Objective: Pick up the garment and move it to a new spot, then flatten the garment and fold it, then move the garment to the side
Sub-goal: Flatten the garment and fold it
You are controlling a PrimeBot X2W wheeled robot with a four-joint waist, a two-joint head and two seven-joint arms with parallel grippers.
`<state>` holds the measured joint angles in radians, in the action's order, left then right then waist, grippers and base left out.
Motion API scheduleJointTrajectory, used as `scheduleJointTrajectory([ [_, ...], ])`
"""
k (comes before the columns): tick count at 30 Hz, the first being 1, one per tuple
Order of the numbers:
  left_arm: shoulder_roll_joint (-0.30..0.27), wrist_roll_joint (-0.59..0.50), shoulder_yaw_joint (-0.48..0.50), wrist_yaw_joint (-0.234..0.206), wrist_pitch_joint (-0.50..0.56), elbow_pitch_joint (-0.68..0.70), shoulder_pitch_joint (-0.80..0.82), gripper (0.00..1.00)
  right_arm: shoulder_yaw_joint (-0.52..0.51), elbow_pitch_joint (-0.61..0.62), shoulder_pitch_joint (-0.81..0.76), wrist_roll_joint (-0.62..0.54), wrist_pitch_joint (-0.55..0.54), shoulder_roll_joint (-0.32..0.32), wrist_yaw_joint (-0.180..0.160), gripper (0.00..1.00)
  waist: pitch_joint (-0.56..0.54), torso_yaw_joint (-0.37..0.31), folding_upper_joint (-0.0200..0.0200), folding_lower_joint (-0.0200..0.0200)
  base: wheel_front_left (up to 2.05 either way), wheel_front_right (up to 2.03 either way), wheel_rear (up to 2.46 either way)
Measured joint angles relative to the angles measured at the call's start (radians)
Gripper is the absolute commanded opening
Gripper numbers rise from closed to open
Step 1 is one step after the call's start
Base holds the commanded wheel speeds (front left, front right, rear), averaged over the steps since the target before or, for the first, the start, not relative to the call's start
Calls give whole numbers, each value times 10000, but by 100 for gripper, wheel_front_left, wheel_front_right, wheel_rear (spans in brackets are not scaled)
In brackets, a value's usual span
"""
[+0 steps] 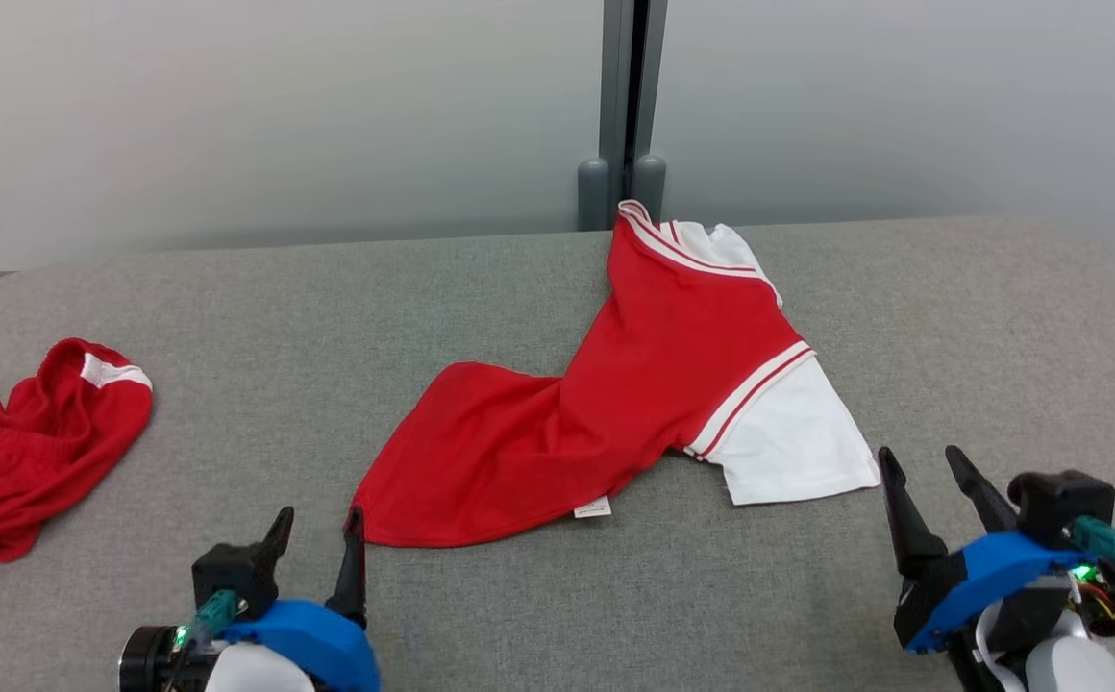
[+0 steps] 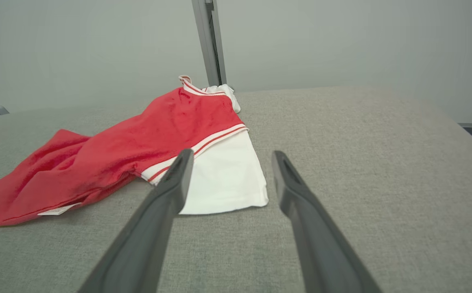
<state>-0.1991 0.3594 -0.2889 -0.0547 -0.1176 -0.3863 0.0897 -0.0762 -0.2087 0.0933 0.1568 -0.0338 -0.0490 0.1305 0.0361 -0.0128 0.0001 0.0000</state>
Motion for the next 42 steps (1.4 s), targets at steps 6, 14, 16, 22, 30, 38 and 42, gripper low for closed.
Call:
scheduleJointTrajectory([
  [6, 161, 82, -284, 128, 1254, -1398, 1161, 100, -606, -1582, 1472, -192, -1319, -6, 0, 100, 621, -73, 0, 1, 0, 0, 0],
  [14, 397, 142, -326, 15, 1592, -2794, 2215, 100, -704, -3726, 3125, -594, -1455, 0, 0, 100, 1406, -110, 1, 1, 0, 0, 0],
  [16, 435, 182, -345, 48, 1569, -2982, 2467, 100, -809, -4182, 3431, -1062, -1352, -4, 0, 100, 1568, -97, 1, 2, 0, 0, 0],
  [22, 585, 267, -391, 113, 1553, -3538, 3100, 100, -675, -5609, 4196, -1051, -1248, 2, 0, 100, 1986, 33, 0, 0, 0, 0, 0],
  [30, 807, 579, -466, 508, 1691, -3971, 3414, 0, -253, -6681, 4803, -849, -1110, -142, -15, 0, 2221, 212, -4, -3, 0, 0, 0],
  [38, 1014, 894, -500, 821, 1283, -4021, 3195, 0, -240, -6729, 4659, -667, -393, -56, -12, 0, 1848, 267, 2, 3, 0, 0, 0],
  [42, 1011, 1141, -288, 886, 706, -3551, 2837, 0, -136, -6080, 4412, -58, 35, 21, 0, 0, 1447, 229, 3, 2, 0, 0, 0],
])
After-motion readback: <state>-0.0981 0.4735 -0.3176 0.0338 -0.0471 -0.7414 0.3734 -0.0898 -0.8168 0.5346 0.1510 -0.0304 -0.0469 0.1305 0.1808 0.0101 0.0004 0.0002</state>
